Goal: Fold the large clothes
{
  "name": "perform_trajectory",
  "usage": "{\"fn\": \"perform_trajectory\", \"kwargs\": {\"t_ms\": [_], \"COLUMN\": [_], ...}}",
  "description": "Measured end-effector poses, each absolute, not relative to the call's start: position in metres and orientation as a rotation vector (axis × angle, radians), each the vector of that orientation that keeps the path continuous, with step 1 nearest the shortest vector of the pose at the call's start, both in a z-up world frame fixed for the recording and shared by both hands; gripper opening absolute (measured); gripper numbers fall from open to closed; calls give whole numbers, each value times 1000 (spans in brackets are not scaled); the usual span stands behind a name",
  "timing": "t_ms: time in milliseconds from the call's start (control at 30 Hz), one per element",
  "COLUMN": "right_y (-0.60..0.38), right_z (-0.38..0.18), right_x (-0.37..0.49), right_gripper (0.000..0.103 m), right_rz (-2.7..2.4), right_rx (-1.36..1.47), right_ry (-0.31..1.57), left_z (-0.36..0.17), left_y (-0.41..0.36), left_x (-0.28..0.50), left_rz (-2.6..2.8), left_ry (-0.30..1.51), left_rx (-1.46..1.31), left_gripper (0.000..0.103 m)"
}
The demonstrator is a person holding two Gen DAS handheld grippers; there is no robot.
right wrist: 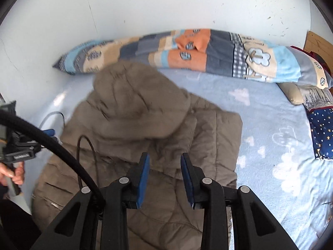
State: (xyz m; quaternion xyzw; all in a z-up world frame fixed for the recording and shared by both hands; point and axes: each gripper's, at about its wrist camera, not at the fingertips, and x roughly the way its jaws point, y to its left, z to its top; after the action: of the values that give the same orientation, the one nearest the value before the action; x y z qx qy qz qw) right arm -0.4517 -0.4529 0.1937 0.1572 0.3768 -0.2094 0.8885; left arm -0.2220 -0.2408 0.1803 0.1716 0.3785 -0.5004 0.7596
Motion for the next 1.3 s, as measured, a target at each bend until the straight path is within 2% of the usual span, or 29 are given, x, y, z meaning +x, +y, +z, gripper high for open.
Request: {"fn": "perform_trajectory", "kwargs": {"t_ms": [133,167,233,367,533,633,733,833,1033,1300], "right_y": [-453,-454,-453,-467,-470,-475,-486,-484,-458,-361], "right_z": [240,247,250,211,127,83,74,97,184,293], "right_x": [-437,-426,-400,-341,-306,-300,-297,-303,-375,-528], "right_gripper": [34,34,34,34,34,34,34,33,34,39], "right_rz": [-374,-370,-375,-402,-446,-454,-468,-461,-407,-355], "right_rx": [380,387,404,467,537,586,643,648,624,518], "right_ry": [659,647,645,705,863,922,930,923,741,499], "left_z": [219,223,221,181,96,79,81,106,195,313], "left_y": [-276,-289,-315,-359,-373,-375,-380,-364,-272,-120], "left_x": [-208,-204,-198,-183,-173,-179,-180,-187,-231,-322], "left_rz": [-1094,-1104,-1066,-1027,-926,-899,-876,-907,-951,-964], "left_ry": [757,760,759,834,974,939,950,914,700,512], "left_rx": [287,276,270,285,362,398,418,381,310,352], "left_gripper": [55,60,61,61,60,60,60,51,51,53]}}
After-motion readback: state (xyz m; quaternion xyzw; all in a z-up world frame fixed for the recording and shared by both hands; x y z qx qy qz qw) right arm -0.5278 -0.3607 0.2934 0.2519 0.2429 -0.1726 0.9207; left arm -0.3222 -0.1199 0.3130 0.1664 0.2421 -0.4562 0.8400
